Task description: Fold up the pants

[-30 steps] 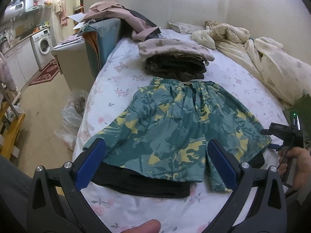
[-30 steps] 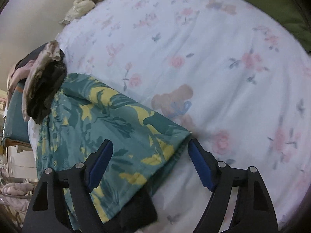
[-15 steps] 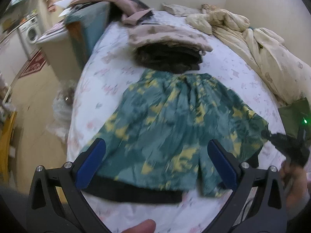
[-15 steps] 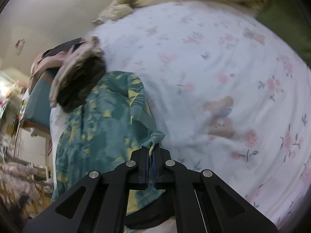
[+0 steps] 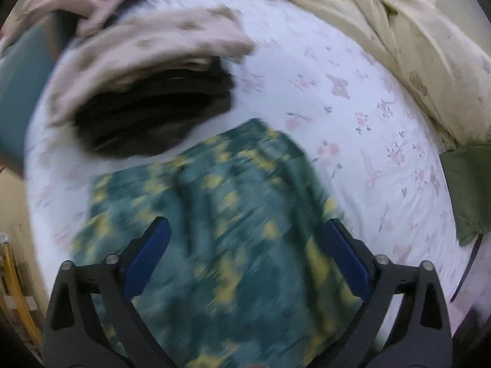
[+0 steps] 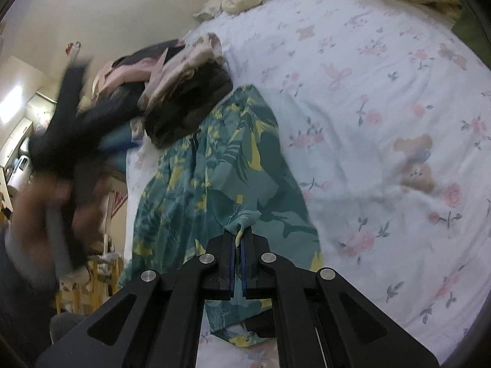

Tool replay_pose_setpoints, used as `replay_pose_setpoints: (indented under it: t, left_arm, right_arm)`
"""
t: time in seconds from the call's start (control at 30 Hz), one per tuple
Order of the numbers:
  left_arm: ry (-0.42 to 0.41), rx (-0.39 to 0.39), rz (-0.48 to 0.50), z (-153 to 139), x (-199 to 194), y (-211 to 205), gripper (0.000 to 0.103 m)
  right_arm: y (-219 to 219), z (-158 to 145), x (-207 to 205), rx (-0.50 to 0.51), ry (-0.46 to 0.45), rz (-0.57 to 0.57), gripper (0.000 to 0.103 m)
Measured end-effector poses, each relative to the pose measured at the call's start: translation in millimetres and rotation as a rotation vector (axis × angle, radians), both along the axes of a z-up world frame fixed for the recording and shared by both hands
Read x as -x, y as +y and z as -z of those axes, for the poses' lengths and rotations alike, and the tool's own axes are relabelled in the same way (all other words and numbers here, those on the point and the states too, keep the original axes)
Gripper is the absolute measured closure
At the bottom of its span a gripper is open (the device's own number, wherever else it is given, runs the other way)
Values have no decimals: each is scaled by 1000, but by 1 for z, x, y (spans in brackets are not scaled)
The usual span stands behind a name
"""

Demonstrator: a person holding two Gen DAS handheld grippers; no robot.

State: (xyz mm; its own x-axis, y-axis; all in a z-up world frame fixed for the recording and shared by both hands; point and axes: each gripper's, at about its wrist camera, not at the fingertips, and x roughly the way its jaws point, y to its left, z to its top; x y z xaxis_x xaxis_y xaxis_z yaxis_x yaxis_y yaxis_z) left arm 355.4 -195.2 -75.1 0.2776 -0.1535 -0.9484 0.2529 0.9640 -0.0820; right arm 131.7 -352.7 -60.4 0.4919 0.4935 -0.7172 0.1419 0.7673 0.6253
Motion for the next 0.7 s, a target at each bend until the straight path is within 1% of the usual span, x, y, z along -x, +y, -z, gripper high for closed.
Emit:
replay_pose_setpoints:
  t: [0.1, 0.17, 0.2, 0.27, 0.3, 0.33, 0.37, 0.4, 0.43, 0.47, 0.5, 0.57, 0.63, 0.7]
  left_arm:
    - [89, -26, 19, 33, -27, -41, 6]
    - [128, -65, 28, 52, -34, -60, 7]
    - [143, -93, 34, 64, -36, -72, 8]
    - [157, -114, 44, 77, -35, -84, 14]
    - [161, -129, 63, 84, -33, -92, 21]
    - [158, -152, 79, 88, -33, -96, 25]
    - [155, -179, 101, 93, -32, -100, 38]
    - [153, -199, 128, 97, -32, -103, 63]
    - [153, -229, 148, 101, -31, -103, 76]
    - [149, -264, 165, 102, -30, -102, 98]
    - [139, -263, 170, 99, -29, -99, 99]
    - [132, -235, 180, 90, -29, -91, 100]
    - [116, -216, 200, 74, -25, -82, 101]
    - [110, -176, 225, 54, -21, -71, 101]
  right_arm:
    - [1, 7, -6, 8, 26, -19, 101]
    - [1, 13, -8, 15, 43, -39, 101]
    - [2, 19, -9, -4, 62, -56, 101]
    - [4, 34, -10, -62, 114, -85, 101]
    - [7, 38, -11, -72, 128, -103, 101]
    - [11, 39, -10, -73, 130, -124, 101]
    - [15, 38, -10, -71, 125, -147, 101]
    - [19, 36, -10, -67, 119, -165, 101]
    - [21, 36, -9, -67, 117, -173, 101]
    - [21, 36, -9, -71, 119, -175, 101]
    - [22, 36, -8, -77, 120, -177, 101]
    - [25, 33, -7, -80, 111, -188, 101]
    - [31, 26, -7, -79, 89, -218, 101]
    - [38, 19, -4, -69, 61, -251, 101]
